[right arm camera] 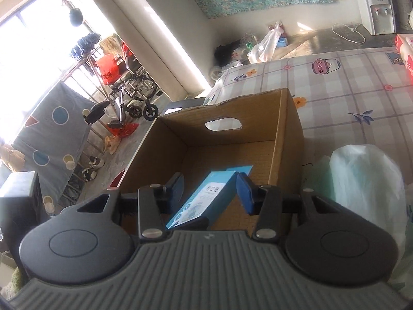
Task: Organize soft objects
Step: 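Carry the bandage box with the left tool and release it inside the cardboard box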
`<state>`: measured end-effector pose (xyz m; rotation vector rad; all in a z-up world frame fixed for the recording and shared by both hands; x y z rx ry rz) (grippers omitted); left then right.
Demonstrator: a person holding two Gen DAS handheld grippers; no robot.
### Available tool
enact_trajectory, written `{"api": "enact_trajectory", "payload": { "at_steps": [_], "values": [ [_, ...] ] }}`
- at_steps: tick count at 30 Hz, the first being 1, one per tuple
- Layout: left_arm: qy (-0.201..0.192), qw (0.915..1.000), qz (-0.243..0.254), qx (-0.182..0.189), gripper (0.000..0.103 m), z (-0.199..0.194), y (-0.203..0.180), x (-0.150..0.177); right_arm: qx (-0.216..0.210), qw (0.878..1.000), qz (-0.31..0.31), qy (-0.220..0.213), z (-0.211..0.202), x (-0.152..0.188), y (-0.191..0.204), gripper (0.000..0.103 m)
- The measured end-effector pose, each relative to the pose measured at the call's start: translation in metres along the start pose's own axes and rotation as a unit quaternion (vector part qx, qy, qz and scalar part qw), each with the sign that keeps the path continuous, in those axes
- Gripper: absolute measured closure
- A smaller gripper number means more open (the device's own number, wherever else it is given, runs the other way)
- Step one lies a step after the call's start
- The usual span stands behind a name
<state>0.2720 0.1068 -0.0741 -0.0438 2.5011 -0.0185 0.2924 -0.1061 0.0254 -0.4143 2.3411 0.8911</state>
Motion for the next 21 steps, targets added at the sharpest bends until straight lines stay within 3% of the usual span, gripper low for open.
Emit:
{"api": "enact_trajectory", "payload": {
  "at_steps": [4,8,13,15,17,21],
  "values": [
    [0.054,0.9985,0.000,0.003,0.031,0.026,0.012,0.021,-0.004,1.000,-0.002,-0.013,-0.016,0.011,-0.014,0.058],
    [0.100,0.9949,0.011,0.010,0.020,0.037,0.016,0.039,-0.008,1.000,-0.006,-0.026,-0.039,0.030,-0.022,0.058],
    [0.195,0.9804,0.027,0.012,0.018,0.064,0.010,0.068,-0.015,0.999,0.012,-0.038,-0.059,0.053,-0.029,0.058],
    [0.207,0.9779,0.006,0.028,0.020,0.068,0.011,0.071,-0.018,0.999,0.022,-0.041,-0.063,0.057,-0.032,0.058],
    [0.209,0.9768,-0.005,0.044,0.031,0.068,0.008,0.068,-0.019,0.998,0.033,-0.044,-0.064,0.057,-0.036,0.058],
    [0.198,0.9790,-0.007,0.047,0.031,0.071,0.003,0.061,-0.018,0.997,0.048,-0.051,-0.067,0.058,-0.044,0.058]
  ]
}}
Point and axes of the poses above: each gripper's, at about its wrist camera, not at the fingertips, and z roughly the way its jaws point, y to its left, x to its underside, the point moved 9 cm from there along z, roughly the way its jaws point, and after that the axes turned 4 degrees about -z, right-handed, at the moved point
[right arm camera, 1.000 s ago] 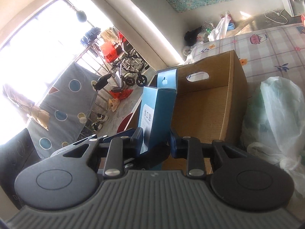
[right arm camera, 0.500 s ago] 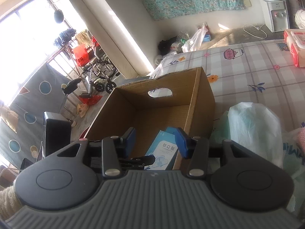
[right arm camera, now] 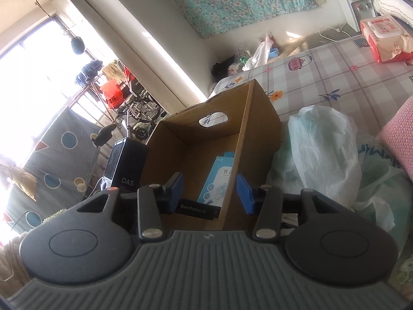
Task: Organize soft objects
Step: 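Carry the bandage box with the left tool and release it inside the cardboard box, then move the left tool to the pink knitted pad and grasp it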
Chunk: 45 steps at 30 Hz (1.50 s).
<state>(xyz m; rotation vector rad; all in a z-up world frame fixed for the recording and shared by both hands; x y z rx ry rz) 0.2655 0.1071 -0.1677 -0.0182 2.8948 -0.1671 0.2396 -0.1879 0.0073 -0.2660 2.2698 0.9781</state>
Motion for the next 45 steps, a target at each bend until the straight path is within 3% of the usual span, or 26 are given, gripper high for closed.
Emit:
{"api": "enact_trajectory", "payload": {
  "at_steps": [8,17,23,32,35,39,42,45],
  "values": [
    [0.013,0.9983,-0.047,0.034,0.032,0.009,-0.009,-0.025,0.009,1.000,0.025,-0.006,-0.007,0.001,-0.017,0.058],
    [-0.001,0.9935,-0.099,0.057,0.032,0.026,-0.009,-0.064,0.018,0.999,0.043,-0.009,-0.010,0.004,-0.032,0.058],
    [-0.017,0.9821,-0.154,0.107,0.029,0.023,0.002,-0.071,0.021,0.999,0.043,-0.012,-0.014,0.005,-0.033,0.058],
    [-0.036,0.9709,-0.191,0.139,0.028,0.017,0.004,-0.077,0.035,0.998,0.048,-0.026,-0.030,0.008,-0.041,0.057],
    [-0.066,0.9710,-0.192,0.126,0.026,-0.006,0.008,-0.078,0.050,0.997,0.038,-0.040,-0.046,0.004,-0.049,0.056],
    [-0.158,0.9647,-0.183,0.105,0.024,-0.064,0.013,-0.076,0.090,0.994,0.019,-0.064,-0.072,-0.010,-0.066,0.055],
    [-0.230,0.9556,-0.159,0.093,0.023,-0.117,0.003,-0.073,0.131,0.988,0.004,-0.080,-0.094,-0.026,-0.092,0.055],
    [-0.269,0.9533,-0.101,0.092,0.020,-0.152,-0.029,-0.071,0.166,0.982,-0.002,-0.090,-0.112,-0.042,-0.119,0.055]
  ]
}}
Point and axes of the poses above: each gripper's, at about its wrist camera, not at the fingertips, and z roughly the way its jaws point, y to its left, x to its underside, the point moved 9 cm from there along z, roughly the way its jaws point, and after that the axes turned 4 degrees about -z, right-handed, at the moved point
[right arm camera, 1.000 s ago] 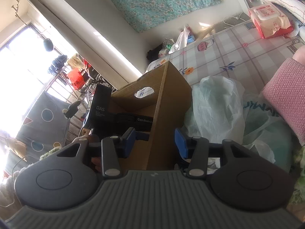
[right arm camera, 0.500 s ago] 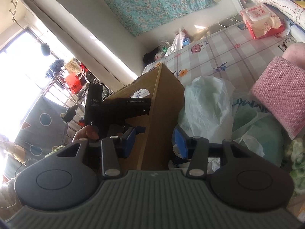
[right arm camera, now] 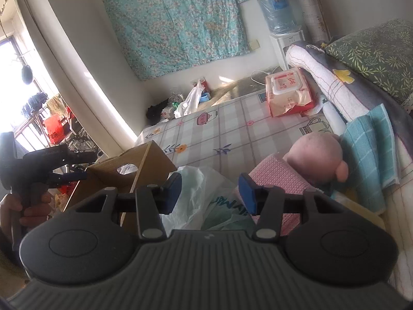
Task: Organize soft objects
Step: 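Move the left tool to the pink knitted pad and grasp it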
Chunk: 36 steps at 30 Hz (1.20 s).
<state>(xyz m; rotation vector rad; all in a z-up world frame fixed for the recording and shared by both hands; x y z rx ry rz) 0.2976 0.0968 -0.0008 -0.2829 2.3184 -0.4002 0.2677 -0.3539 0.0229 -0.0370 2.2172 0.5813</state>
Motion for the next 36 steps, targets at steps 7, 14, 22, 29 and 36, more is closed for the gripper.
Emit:
{"api": "enact_trajectory", "payload": {
  "at_steps": [7,14,22,29,36],
  "values": [
    [0.096,0.9809,0.137,0.099,0.017,0.020,-0.123,0.058,0.027,0.999,0.017,0.044,0.022,-0.017,-0.065,0.055],
    [0.197,0.9561,0.172,0.132,0.032,0.069,-0.181,0.122,0.036,0.994,-0.004,0.102,0.054,-0.008,-0.081,0.055],
    [0.268,0.9456,0.133,0.128,0.049,0.117,-0.198,0.154,0.032,0.988,-0.005,0.151,0.081,0.000,-0.093,0.055],
    [0.302,0.9394,0.099,0.129,0.048,0.141,-0.199,0.160,0.026,0.985,0.005,0.172,0.091,0.007,-0.100,0.056],
    [0.306,0.9396,0.075,0.134,0.038,0.154,-0.206,0.159,0.005,0.984,0.027,0.177,0.093,0.010,-0.104,0.059]
  ]
}}
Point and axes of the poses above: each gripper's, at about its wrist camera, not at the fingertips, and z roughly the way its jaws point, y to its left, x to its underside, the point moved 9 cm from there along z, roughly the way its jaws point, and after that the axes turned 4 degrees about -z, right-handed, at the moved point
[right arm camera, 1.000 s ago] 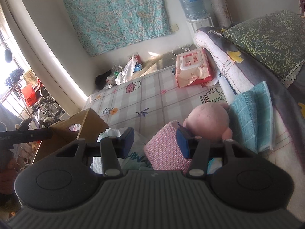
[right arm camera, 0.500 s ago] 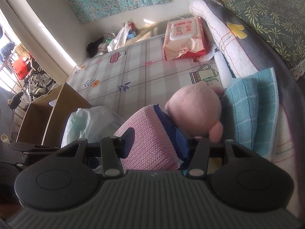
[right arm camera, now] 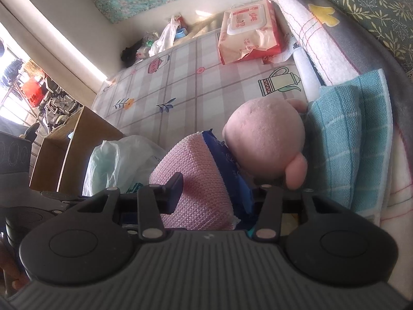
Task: Organize soft objects
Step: 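Move the left tool to the pink knitted pad and grasp it, then carry the pink pad with the left tool and drop it into the cardboard box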
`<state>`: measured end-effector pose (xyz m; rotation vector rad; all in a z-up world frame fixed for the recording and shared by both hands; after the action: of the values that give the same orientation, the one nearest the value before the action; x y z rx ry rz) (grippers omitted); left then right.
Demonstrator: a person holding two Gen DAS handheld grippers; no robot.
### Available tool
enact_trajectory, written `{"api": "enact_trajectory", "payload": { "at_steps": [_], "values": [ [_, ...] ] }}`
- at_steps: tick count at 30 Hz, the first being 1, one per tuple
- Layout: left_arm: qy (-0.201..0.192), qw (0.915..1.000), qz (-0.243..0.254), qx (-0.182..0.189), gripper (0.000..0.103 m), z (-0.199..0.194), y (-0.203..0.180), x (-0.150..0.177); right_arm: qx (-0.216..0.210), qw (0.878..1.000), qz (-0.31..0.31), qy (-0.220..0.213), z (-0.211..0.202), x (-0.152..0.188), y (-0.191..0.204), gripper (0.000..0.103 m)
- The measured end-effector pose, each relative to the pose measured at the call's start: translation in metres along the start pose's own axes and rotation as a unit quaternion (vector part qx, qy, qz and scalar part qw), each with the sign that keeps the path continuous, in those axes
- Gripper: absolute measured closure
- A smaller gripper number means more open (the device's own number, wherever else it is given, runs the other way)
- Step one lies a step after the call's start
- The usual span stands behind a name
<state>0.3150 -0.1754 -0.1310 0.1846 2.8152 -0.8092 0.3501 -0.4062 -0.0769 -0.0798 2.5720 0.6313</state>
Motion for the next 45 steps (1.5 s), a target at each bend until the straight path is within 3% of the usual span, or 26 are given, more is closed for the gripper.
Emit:
{"api": "enact_trajectory", "payload": {
  "at_steps": [2,16,29,38,45],
  "values": [
    [-0.005,1.0000,-0.005,0.002,0.036,0.001,-0.001,-0.002,-0.008,1.000,0.006,0.000,0.000,0.000,0.000,0.066],
    [-0.070,0.9973,0.019,0.008,0.036,-0.051,-0.018,0.002,-0.045,0.998,0.029,-0.040,-0.041,-0.004,0.022,0.068],
    [-0.144,0.9891,0.029,0.010,0.036,-0.143,-0.009,0.033,-0.076,0.995,-0.018,-0.067,-0.090,0.001,0.110,0.068],
    [-0.206,0.9781,-0.017,-0.026,0.036,-0.222,0.056,0.053,-0.127,0.989,-0.060,-0.034,-0.076,0.001,0.217,0.068],
    [-0.237,0.9650,-0.089,-0.070,0.035,-0.267,0.143,0.059,-0.165,0.981,-0.096,0.030,-0.018,-0.001,0.314,0.068]
  ]
}}
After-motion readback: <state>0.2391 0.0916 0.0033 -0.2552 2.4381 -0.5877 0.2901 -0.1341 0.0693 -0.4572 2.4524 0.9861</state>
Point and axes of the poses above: each gripper's, at about its wrist camera, not at the fingertips, and z roughly the way its jaws point, y to its left, x to its underside, the point moved 9 cm from there along z, roughly the way its jaws point, and after that the axes turned 4 degrees about -z, right-handed, at the moved point
